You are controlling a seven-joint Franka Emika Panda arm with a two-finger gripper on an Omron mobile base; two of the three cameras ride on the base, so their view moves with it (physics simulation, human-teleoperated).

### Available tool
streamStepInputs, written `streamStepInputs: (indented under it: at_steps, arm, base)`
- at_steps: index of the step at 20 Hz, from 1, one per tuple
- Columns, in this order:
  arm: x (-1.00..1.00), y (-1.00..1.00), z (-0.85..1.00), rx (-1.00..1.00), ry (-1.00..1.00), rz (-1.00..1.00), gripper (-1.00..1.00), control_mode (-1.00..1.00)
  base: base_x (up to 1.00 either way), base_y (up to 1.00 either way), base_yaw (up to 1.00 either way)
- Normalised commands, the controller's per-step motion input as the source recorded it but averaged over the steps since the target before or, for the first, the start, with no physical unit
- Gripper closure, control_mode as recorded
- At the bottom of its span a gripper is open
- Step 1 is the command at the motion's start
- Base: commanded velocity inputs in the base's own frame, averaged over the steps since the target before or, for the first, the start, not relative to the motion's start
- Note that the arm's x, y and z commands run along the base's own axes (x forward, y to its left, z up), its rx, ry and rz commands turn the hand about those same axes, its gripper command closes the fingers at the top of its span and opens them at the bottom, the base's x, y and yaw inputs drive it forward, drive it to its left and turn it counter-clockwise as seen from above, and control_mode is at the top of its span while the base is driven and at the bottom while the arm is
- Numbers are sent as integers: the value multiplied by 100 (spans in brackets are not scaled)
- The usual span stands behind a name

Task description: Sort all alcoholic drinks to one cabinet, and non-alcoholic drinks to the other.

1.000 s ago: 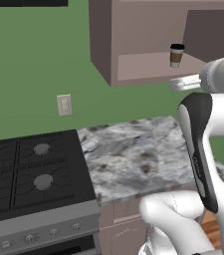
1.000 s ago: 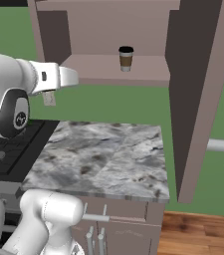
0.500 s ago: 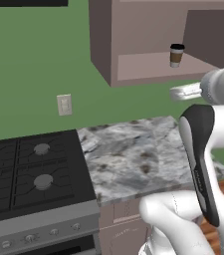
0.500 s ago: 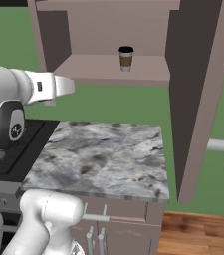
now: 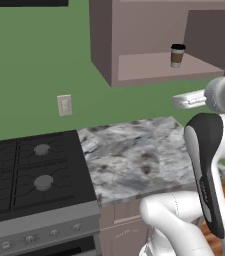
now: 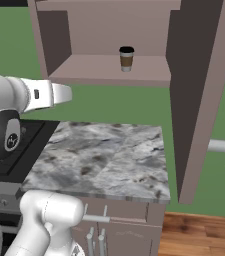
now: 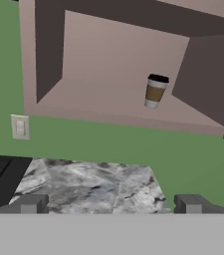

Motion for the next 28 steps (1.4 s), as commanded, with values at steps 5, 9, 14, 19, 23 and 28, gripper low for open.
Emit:
streamStepInputs:
  at_steps: [5, 9, 14, 19, 23, 28]
  arm:
    - [0, 0, 0, 0, 0, 0, -100, 100]
    - [0, 0, 0, 0, 0, 0, -100, 100]
    - [0, 0, 0, 0, 0, 0, -100, 100]
    - [0, 0, 0, 0, 0, 0, -100, 100]
    - [0, 0, 0, 0, 0, 0, -100, 100]
    - [0, 0, 0, 0, 0, 0, -100, 100]
  base:
    - [-25, 7, 2]
    - [-25, 10, 2]
    - [-39, 19, 4]
    - [-40, 28, 0]
    - [-38, 34, 0]
    - [-31, 47, 0]
